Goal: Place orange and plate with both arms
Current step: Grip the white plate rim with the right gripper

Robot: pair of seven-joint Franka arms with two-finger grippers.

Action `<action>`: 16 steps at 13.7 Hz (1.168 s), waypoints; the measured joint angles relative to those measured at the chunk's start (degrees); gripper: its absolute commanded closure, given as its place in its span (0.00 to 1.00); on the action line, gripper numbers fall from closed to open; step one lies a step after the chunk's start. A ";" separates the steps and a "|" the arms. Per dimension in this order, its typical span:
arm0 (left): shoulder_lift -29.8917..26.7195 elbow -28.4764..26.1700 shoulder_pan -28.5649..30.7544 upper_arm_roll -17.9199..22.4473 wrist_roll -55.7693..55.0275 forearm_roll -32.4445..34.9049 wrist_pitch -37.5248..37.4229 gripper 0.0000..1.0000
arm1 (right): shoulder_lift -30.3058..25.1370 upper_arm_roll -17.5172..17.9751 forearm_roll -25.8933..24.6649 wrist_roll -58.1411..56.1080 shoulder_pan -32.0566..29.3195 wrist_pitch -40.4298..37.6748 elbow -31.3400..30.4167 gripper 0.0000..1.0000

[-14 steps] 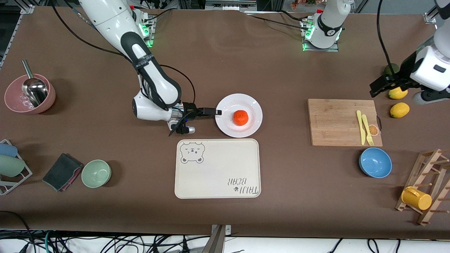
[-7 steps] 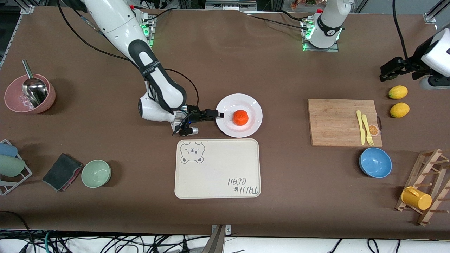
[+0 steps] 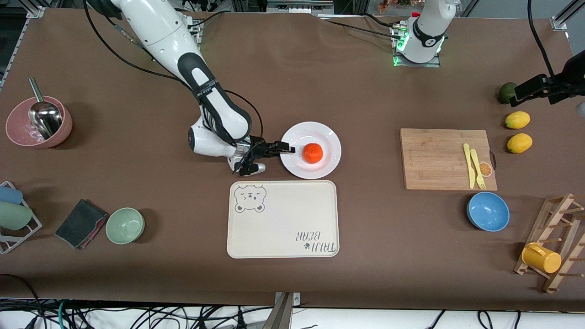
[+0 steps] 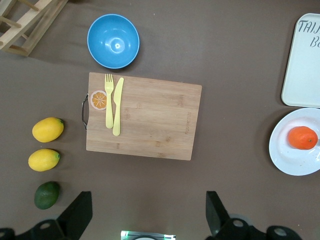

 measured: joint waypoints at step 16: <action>0.71 0.00 1.78 0.02 -0.80 0.00 1.50 0.00 | 1.81 -0.51 -2.83 -1.70 1.33 0.22 6.99 1.00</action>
